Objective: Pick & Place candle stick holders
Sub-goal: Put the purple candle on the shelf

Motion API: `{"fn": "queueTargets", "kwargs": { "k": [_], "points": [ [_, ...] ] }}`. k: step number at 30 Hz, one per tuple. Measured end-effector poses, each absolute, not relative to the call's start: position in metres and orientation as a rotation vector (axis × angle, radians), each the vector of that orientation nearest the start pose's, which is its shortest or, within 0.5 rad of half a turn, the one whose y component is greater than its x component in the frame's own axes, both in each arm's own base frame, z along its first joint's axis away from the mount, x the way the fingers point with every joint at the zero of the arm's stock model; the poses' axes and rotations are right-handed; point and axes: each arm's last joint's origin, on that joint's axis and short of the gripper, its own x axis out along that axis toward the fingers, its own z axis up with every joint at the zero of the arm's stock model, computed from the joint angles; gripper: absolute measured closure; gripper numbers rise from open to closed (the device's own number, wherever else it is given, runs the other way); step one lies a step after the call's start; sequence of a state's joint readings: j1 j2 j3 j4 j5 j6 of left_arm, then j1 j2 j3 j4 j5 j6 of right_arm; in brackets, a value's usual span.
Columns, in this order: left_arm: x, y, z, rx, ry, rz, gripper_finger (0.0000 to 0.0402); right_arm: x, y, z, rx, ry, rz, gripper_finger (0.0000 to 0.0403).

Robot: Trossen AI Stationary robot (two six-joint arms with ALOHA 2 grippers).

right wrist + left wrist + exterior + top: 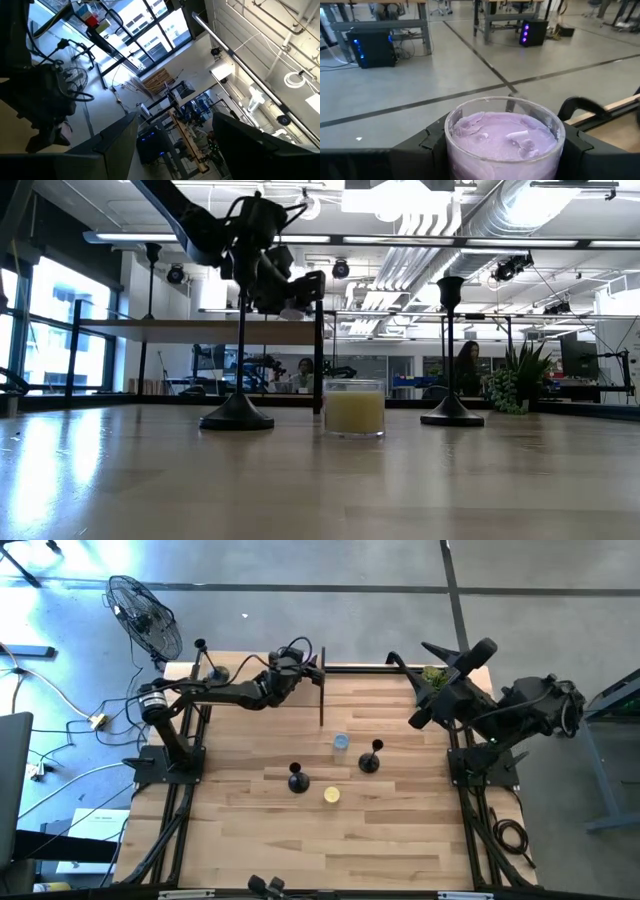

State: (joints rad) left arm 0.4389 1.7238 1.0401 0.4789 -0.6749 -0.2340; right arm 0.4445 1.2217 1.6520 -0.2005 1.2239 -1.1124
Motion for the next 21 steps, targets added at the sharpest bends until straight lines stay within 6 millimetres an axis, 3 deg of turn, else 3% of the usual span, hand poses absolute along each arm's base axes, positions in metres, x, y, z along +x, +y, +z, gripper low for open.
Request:
{"fn": "queueTargets", "kwargs": {
  "k": [10,21],
  "points": [
    [0.335,0.178,0.227,-0.194,0.097,1.144,0.0186,0.197,0.061,0.525,-0.868,0.260,-0.736,0.0151],
    [0.324,0.185,0.214,-0.213,0.097,1.133,0.0186,0.197,0.061,0.525,-0.866,0.255,-0.731,0.0151]
  ]
}}
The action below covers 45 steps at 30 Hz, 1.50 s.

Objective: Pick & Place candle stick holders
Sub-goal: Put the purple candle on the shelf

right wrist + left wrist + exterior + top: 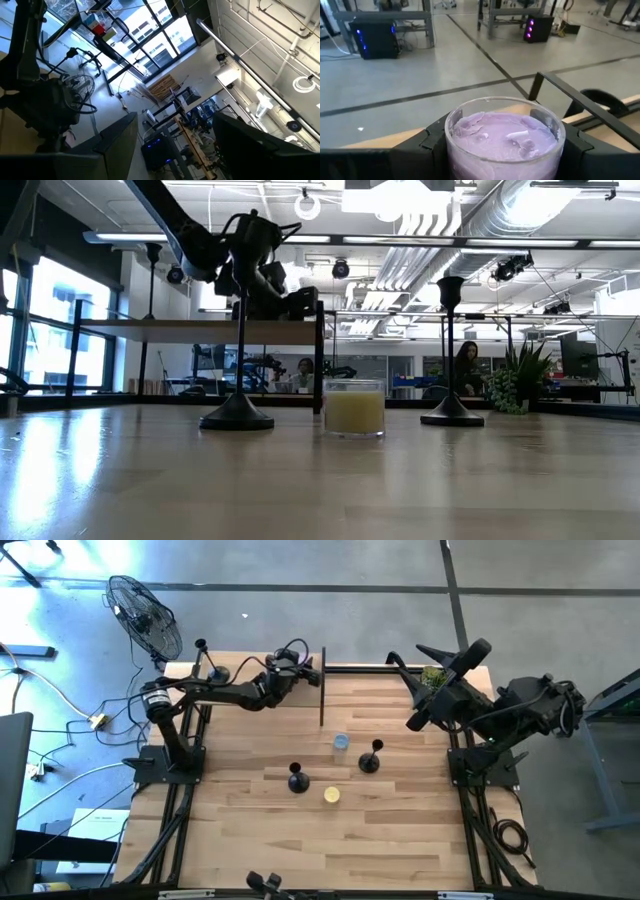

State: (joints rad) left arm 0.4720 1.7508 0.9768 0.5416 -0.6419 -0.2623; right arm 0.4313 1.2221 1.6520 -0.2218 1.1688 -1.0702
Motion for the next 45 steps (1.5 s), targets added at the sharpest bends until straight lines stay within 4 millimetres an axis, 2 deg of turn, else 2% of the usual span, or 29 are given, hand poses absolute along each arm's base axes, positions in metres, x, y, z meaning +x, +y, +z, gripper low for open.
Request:
{"fn": "queueTargets", "kwargs": {
  "k": [14,19,23,45],
  "points": [
    [0.3254,0.1844,0.2146,-0.169,0.122,1.094,0.0184,0.1980,0.0621,0.5240,-0.855,0.240,-0.712,0.0151],
    [0.3261,0.1841,0.2152,-0.173,0.117,1.070,0.0154,0.1981,0.0621,0.5233,-0.860,0.246,-0.711,0.0151],
    [0.3263,0.1841,0.2153,-0.174,0.117,1.065,0.0146,0.1982,0.0621,0.5228,-0.865,0.251,-0.709,0.0151],
    [0.3295,0.1788,0.2239,-0.136,0.075,1.037,0.0140,0.1985,0.0622,0.5209,-0.864,0.261,-0.706,0.0151]
  ]
}}
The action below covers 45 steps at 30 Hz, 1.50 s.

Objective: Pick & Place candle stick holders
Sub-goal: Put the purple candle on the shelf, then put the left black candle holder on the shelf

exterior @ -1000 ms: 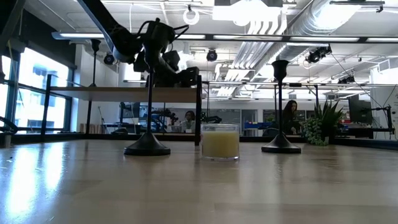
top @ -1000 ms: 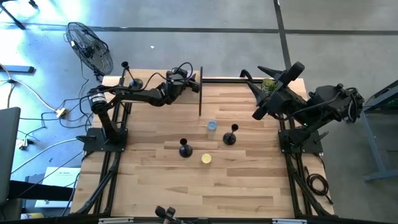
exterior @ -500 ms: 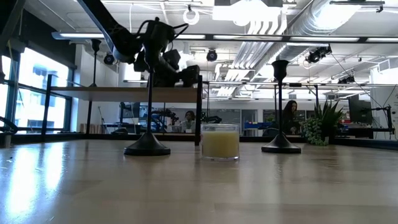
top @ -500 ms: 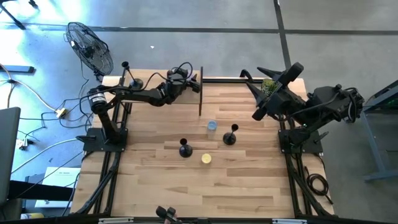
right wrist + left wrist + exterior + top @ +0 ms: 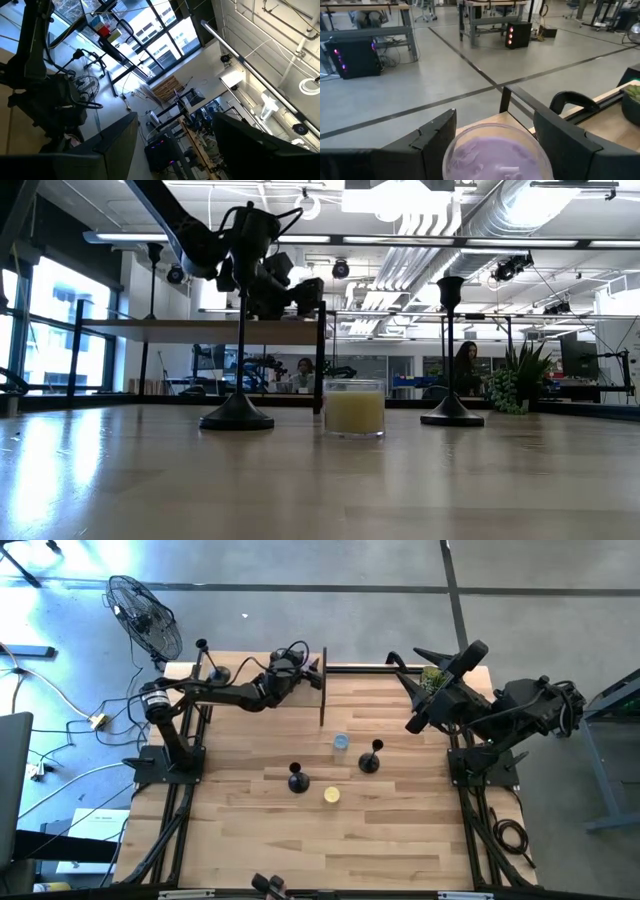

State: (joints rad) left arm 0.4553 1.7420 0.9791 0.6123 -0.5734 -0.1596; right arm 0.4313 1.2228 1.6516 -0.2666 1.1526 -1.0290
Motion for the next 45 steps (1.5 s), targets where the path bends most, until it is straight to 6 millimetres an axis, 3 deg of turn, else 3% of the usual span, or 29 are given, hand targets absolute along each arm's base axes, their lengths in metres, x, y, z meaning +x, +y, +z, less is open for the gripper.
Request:
{"fn": "queueTargets", "kwargs": {
  "k": [9,21,29,34,39,45],
  "points": [
    [0.331,0.175,0.230,-0.074,0.050,1.065,0.0140,0.199,0.062,0.520,-0.857,0.263,-0.704,0.0151],
    [0.317,0.152,0.280,0.029,-0.024,1.045,0.0140,0.199,0.062,0.519,-0.861,0.274,-0.709,0.0151],
    [0.296,0.100,0.337,0.157,-0.114,0.903,0.0140,0.198,0.062,0.519,-0.864,0.295,-0.736,0.0151],
    [0.266,0.058,0.372,0.191,-0.146,0.764,0.0140,0.197,0.061,0.519,-0.850,0.304,-0.759,0.0151],
    [0.228,0.021,0.396,0.030,-0.201,0.531,0.0140,0.197,0.061,0.519,-0.839,0.313,-0.777,0.0151],
    [0.187,-0.013,0.409,-0.216,-0.217,0.239,0.0140,0.195,0.066,0.513,-0.825,0.337,-0.768,0.0151]
  ]
}}
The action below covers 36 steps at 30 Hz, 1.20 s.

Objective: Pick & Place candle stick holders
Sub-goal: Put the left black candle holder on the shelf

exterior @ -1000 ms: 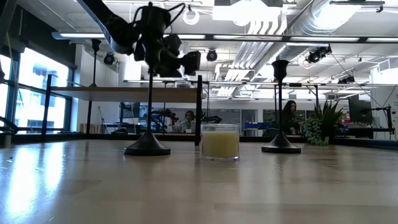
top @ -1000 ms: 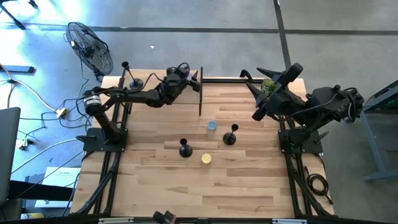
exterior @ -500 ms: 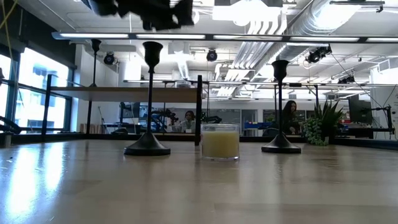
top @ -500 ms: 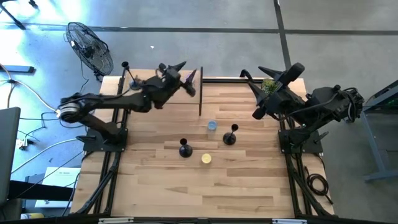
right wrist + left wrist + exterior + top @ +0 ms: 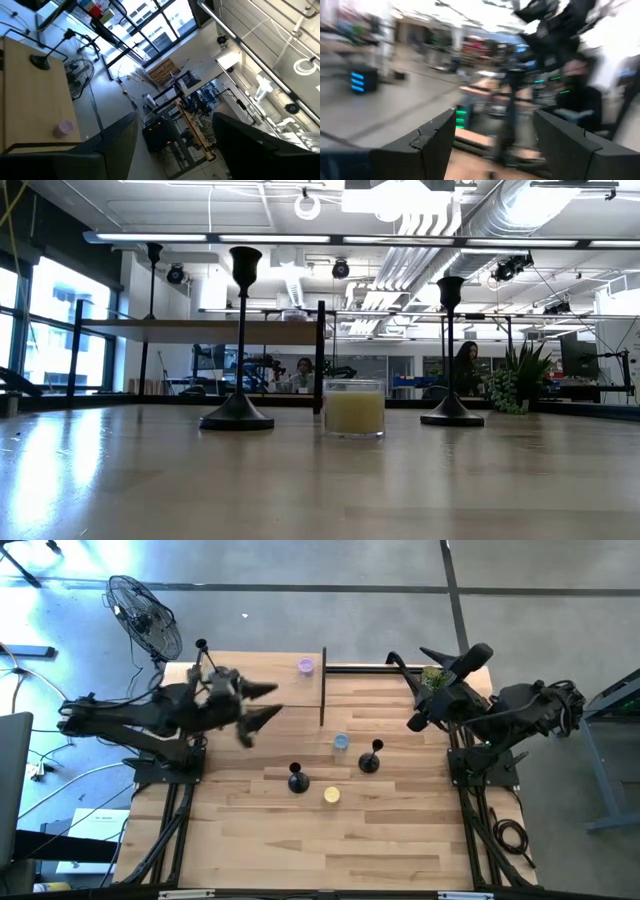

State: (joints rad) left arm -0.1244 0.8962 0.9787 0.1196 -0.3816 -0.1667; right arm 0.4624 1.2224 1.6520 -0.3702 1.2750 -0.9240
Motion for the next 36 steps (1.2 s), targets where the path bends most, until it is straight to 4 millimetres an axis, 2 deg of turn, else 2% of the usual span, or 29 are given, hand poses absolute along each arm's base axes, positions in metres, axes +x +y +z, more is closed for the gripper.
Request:
{"fn": "queueTargets", "kwargs": {
  "k": [4,9,13,19,25,28,32,36],
  "points": [
    [0.175,-0.034,0.410,-0.317,-0.195,0.099,0.0140,0.192,0.076,0.508,-0.793,0.316,-0.714,0.0151],
    [0.170,-0.061,0.407,-0.322,-0.153,-0.038,0.0140,0.185,0.089,0.506,-0.670,0.253,-0.663,0.0151],
    [0.166,-0.081,0.401,-0.308,-0.094,-0.077,0.0140,0.177,0.104,0.505,-0.569,0.194,-0.600,0.0151],
    [0.161,-0.107,0.388,-0.271,-0.004,-0.015,0.0140,0.170,0.122,0.504,-0.367,0.108,-0.505,0.0151],
    [0.158,-0.132,0.373,-0.187,0.064,0.067,0.0140,0.175,0.140,0.497,-0.272,0.088,-0.461,0.0151],
    [0.158,-0.140,0.362,-0.131,0.097,0.167,0.0140,0.178,0.149,0.493,-0.235,0.083,-0.445,0.0151],
    [0.164,-0.147,0.347,-0.096,0.118,0.318,0.0140,0.183,0.161,0.487,-0.208,0.080,-0.431,0.0151],
    [0.175,-0.159,0.330,-0.067,0.137,0.385,0.0140,0.187,0.170,0.482,-0.218,0.088,-0.423,0.0151]
  ]
}}
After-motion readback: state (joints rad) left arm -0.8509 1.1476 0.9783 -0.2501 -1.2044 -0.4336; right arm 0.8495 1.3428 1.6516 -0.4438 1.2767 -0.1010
